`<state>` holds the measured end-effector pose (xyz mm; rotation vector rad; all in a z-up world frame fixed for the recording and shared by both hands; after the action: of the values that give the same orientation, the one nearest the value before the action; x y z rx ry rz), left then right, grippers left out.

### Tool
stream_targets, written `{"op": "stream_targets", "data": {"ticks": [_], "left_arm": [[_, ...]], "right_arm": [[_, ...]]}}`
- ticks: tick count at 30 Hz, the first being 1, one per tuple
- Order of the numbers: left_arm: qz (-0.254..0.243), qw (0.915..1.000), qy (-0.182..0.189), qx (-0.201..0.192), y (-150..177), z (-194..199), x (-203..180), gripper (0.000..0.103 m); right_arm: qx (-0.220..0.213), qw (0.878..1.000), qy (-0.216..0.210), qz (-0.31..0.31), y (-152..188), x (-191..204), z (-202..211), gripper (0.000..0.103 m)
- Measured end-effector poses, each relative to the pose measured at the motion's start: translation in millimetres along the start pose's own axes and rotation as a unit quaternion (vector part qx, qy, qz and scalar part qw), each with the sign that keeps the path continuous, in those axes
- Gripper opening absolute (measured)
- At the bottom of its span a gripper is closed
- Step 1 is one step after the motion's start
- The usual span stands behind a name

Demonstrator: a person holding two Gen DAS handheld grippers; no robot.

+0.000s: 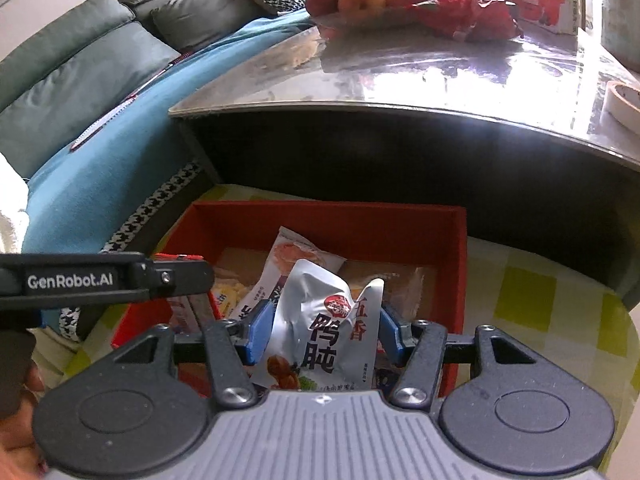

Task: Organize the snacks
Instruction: 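Lower both held packs into the red box and open both tools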

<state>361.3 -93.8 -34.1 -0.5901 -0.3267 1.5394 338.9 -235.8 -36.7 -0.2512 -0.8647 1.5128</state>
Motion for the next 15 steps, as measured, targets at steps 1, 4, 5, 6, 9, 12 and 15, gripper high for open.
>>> {"op": "stream_targets", "data": {"ticks": [1, 4, 5, 6, 9, 12, 15], "left_arm": [[0.002, 1.0, -0.002, -0.001, -1.5, -0.7, 0.7, 0.067], [0.005, 1.0, -0.003, -0.005, -4.5, -0.3, 1.7, 0.073], [0.006, 1.0, -0.002, -0.006, -5.1, -0.5, 1.4, 0.073], [0.006, 1.0, 0.0, -0.006, -5.4, -0.2, 1.0, 0.074], [0.005, 0.9999, -0.001, -0.009, -6.5, 1.6, 0.7, 0.079], [0.007, 0.9999, 0.0, -0.012, -6.6, 4.0, 2.8, 0.08], [0.006, 0.9999, -0.004, -0.014, -5.0, 6.1, 5.5, 0.082]], "right_arm": [[0.0, 1.0, 0.001, 0.0, 0.2, -0.6, -0.6, 0.058], [0.0, 1.0, 0.006, 0.002, -1.2, -1.5, -2.8, 0.059], [-0.001, 1.0, 0.005, 0.0, -2.4, -1.0, -3.1, 0.061], [-0.004, 1.0, 0.002, -0.001, -3.5, -0.4, -2.9, 0.063], [-0.006, 1.0, -0.003, 0.004, -5.8, 2.7, -2.4, 0.068], [-0.007, 1.0, 0.001, 0.006, -5.6, 2.8, -2.0, 0.069], [-0.008, 1.0, 0.005, 0.006, -4.6, 1.4, 0.7, 0.07]]}}
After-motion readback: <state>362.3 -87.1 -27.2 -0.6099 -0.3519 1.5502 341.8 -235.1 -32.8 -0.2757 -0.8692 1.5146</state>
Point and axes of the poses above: each gripper's, at about its wrist camera, not at the fingertips, and z roughly against the way its jaws point, x to its left, y to its underside, the point moved 9 cm from there along -z, roughly the way its jaws point, and after that the axes turned 8 degrees about -y, right-handed, at the moved point
